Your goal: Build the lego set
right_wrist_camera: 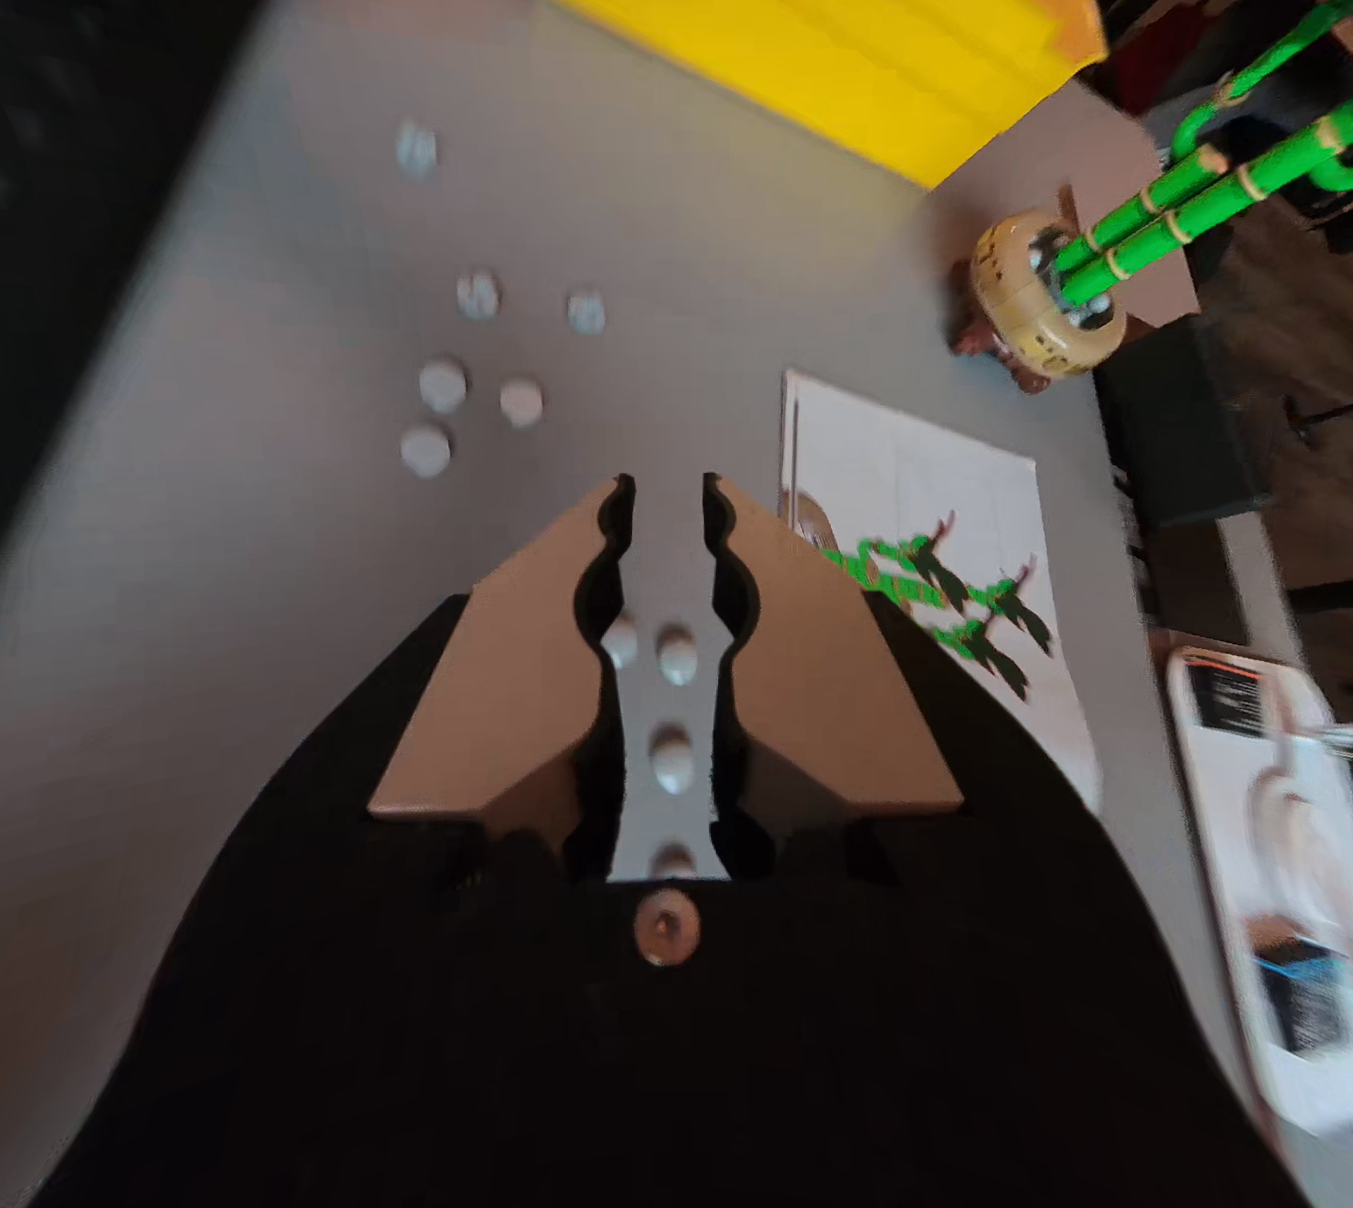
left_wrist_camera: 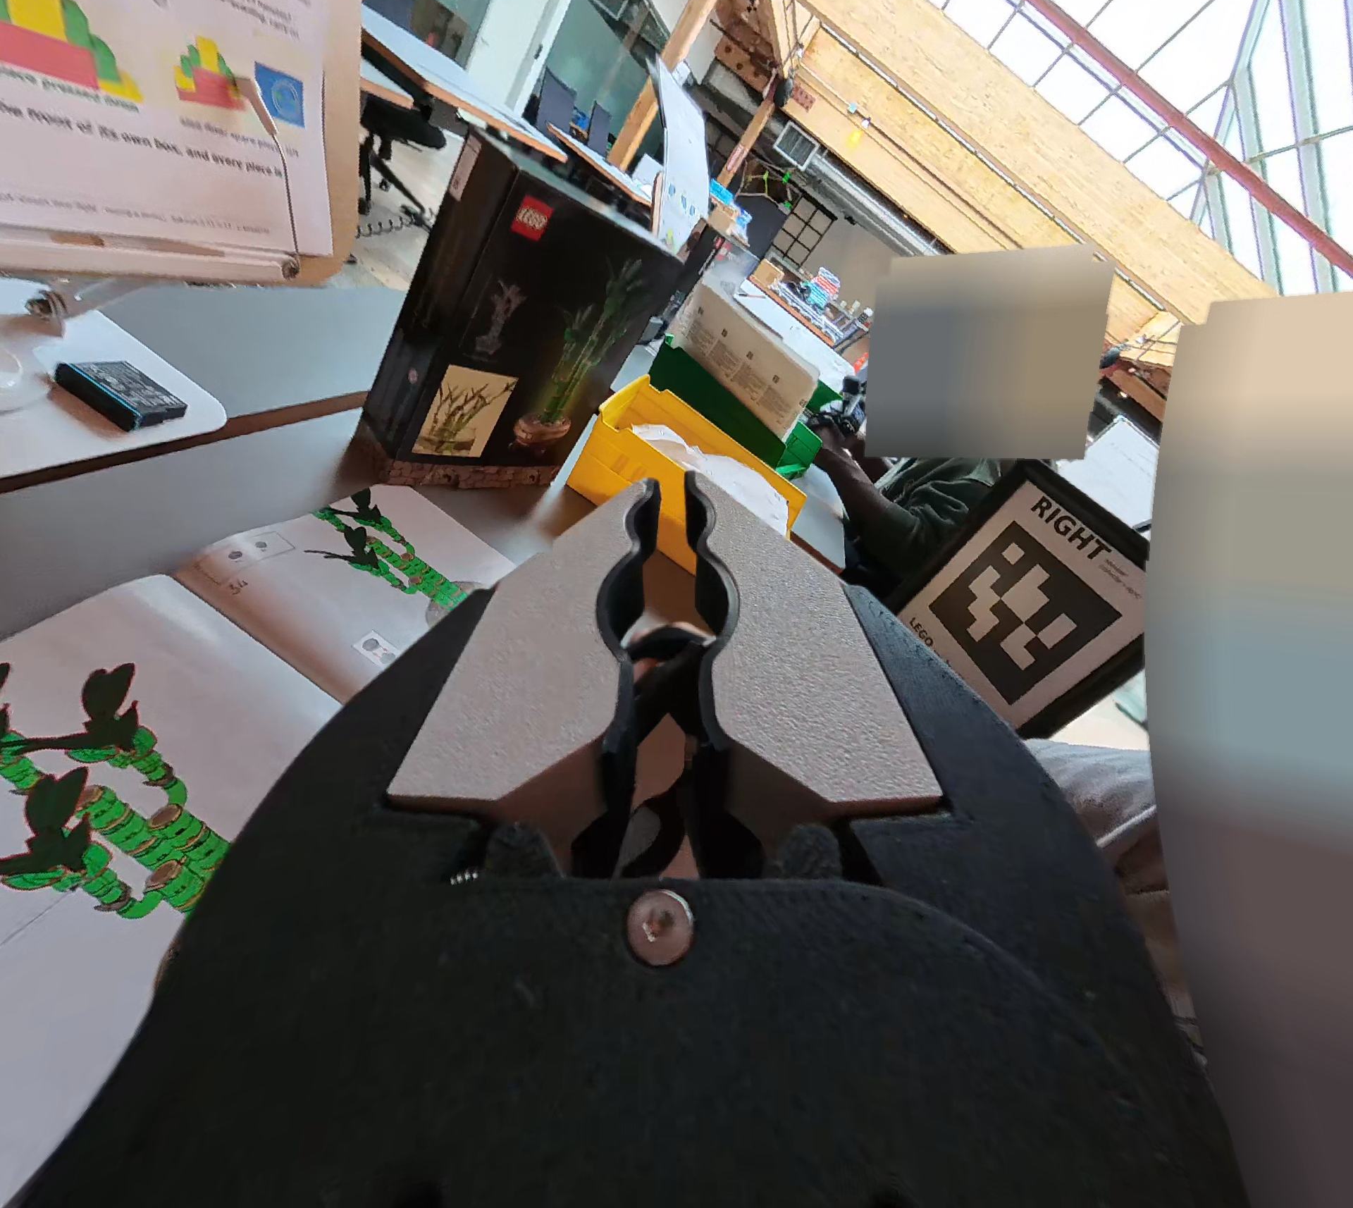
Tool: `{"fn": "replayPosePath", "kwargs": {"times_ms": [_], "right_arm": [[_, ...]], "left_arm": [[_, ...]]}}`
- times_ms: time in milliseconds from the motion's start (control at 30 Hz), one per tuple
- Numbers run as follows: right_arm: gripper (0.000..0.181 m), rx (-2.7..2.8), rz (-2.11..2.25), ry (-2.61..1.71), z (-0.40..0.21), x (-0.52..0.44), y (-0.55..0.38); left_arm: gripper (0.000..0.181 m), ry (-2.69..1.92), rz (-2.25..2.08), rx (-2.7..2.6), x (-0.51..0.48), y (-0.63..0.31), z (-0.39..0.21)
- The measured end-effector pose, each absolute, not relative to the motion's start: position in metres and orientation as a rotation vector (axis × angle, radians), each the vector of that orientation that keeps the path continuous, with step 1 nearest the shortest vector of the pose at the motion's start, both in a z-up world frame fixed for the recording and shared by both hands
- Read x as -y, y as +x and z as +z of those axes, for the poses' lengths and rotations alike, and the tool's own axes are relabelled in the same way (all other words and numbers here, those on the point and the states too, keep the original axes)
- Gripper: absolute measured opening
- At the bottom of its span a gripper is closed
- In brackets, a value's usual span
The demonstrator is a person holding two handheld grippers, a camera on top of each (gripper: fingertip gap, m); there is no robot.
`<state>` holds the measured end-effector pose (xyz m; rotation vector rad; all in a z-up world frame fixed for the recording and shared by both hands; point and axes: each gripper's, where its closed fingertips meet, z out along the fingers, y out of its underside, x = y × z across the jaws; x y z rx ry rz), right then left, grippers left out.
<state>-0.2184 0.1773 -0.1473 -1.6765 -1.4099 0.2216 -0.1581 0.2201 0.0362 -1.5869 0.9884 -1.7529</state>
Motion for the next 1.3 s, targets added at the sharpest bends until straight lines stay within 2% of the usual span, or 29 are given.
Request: {"fn": "replayPosePath", "kwargs": {"times_ms": [167,433,567,867,1000,1167,1200,1300], "right_arm": [[0.026,1.244,0.602,-1.823,-0.171,-0.166,-0.283],[0.028,1.382,0.511,-1.893,-0.211,-0.162,-0.323],[0.019,1.368,0.532,-1.954,-0.219,-0.165,-0.323],[0.014,1.36,0.594,-1.956,-0.212,-0.167,-0.314],[0.014,1.275,0.438,-1.907,-0.181,-0.191,-0.274],[0.014,1.048,0.201,-1.811,-0.118,-0.222,-0.19],[0.014,0.997,0.162,-1.788,-0.104,-0.226,-0.173],[0.014,0.826,0.081,-1.714,-0.056,-0.232,-0.13]], "left_arm": [[0.005,-1.496,-1.729,-0.922,-0.224,-0.184,0.067],[0.006,-1.419,-1.741,-0.899,-0.218,-0.207,0.092],[0.006,-1.419,-1.772,-0.896,-0.217,-0.206,0.093],[0.006,-1.443,-1.795,-0.878,-0.223,-0.197,0.084],[0.018,-1.5,-1.816,-0.859,-0.229,-0.187,0.072],[0.032,-1.542,-2.062,-0.83,-0.221,-0.17,0.062],[0.037,-1.545,-2.096,-0.813,-0.221,-0.166,0.06],[0.067,-1.601,-2.091,-0.749,-0.229,-0.154,0.047]]}}
